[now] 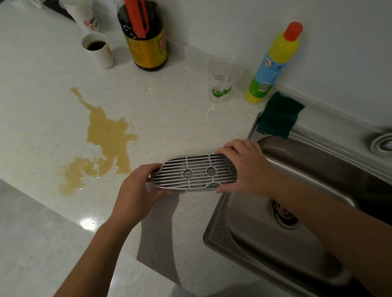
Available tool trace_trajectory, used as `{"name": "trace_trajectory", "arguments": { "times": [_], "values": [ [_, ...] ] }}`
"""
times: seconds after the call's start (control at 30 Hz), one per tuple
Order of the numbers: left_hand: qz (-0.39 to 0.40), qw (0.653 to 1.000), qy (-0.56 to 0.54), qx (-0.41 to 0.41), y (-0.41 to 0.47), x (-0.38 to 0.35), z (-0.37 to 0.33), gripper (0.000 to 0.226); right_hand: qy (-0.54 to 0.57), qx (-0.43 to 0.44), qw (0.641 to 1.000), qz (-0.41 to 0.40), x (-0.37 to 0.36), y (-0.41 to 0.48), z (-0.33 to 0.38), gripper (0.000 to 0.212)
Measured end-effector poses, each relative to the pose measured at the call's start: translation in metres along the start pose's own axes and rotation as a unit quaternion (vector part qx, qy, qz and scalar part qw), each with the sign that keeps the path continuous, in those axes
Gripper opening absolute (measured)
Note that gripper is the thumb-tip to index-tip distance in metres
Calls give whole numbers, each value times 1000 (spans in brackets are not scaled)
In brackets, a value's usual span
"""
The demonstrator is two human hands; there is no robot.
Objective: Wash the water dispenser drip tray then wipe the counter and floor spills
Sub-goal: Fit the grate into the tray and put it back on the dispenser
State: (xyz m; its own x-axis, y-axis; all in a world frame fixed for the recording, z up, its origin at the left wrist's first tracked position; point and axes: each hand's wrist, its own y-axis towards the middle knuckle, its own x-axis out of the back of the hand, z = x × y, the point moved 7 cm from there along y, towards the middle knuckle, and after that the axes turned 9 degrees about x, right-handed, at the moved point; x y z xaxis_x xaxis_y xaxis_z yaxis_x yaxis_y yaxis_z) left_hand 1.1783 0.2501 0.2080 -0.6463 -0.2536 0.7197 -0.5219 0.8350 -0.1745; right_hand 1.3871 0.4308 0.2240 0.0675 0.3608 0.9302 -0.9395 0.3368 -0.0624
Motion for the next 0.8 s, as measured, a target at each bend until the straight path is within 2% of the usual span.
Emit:
{"name": "trace_trajectory", "arguments": {
  "times": [0.2,0.33,0.43,0.53,0.6,0.7,0.8],
  "values": [
    [7,999,18,-46,-1,2,-8,67,-31,2,999,7,-1,-6,-4,108],
    [14,1000,0,-19,-3,5,-6,68,-42,19,999,4,-4,-7,-1,107],
    [-11,999,-38,9,-1,7,-8,50,-27,23,999,-7,-7,-13,1,104],
    [-45,998,-26,29,2,6,-9,33,-9,5,1000,-18,-10,-22,0,98],
    [-61,996,-24,52,3,6,-7,30,21,-49,997,-64,-6,-32,-11,82],
    [-88,990,-44,105,1,8,-1,32,115,-192,966,-131,-4,-55,-42,66],
    [-82,984,-58,145,0,5,2,36,233,-280,926,-96,-22,-71,-57,70]
  ]
}}
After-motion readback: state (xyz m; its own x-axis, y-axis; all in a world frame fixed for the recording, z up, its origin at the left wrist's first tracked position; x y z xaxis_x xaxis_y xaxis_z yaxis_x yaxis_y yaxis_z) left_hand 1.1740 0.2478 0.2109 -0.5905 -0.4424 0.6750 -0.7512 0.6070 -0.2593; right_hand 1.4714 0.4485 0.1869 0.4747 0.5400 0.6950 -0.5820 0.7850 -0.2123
